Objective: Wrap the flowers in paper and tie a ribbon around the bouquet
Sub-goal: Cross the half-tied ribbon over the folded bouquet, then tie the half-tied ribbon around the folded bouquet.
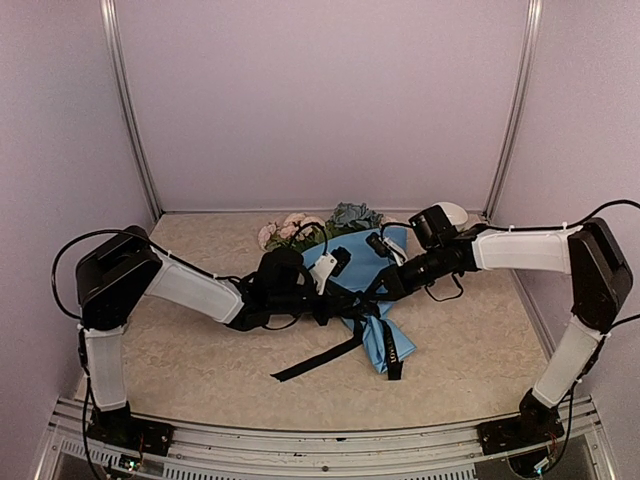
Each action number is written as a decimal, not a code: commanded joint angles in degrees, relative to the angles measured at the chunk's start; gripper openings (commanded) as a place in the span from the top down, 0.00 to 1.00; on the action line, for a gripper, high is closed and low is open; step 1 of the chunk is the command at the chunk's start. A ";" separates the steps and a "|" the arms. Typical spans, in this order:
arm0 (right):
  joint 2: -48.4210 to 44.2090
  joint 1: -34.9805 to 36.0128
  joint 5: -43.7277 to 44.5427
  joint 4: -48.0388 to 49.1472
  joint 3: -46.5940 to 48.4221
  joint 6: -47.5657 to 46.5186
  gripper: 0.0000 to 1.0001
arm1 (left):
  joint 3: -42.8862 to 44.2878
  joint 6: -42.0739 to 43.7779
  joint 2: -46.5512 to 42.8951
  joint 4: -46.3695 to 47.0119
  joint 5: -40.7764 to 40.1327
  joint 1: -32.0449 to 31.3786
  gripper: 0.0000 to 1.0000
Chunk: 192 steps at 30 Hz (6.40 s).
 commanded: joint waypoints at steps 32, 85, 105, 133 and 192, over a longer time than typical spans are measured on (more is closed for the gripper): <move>-10.43 -1.09 -3.19 8.49 -7.18 -1.84 0.61 | 2.30 -5.79 -1.46 10.81 1.26 -2.69 0.97; -9.74 -4.70 -5.20 6.31 -7.24 1.05 1.00 | -0.53 37.57 -1.42 -0.77 -6.20 7.90 0.33; -9.42 -4.72 -5.19 6.39 -7.89 0.98 1.00 | 20.19 44.56 7.86 -28.01 10.65 10.54 0.30; -9.11 -4.73 -5.71 6.84 -8.79 1.18 1.00 | 22.67 49.57 10.97 -22.89 5.88 7.80 0.64; -9.41 -17.48 -2.14 10.71 -20.55 9.75 0.87 | -4.49 20.82 -6.16 -28.80 -14.73 0.59 1.00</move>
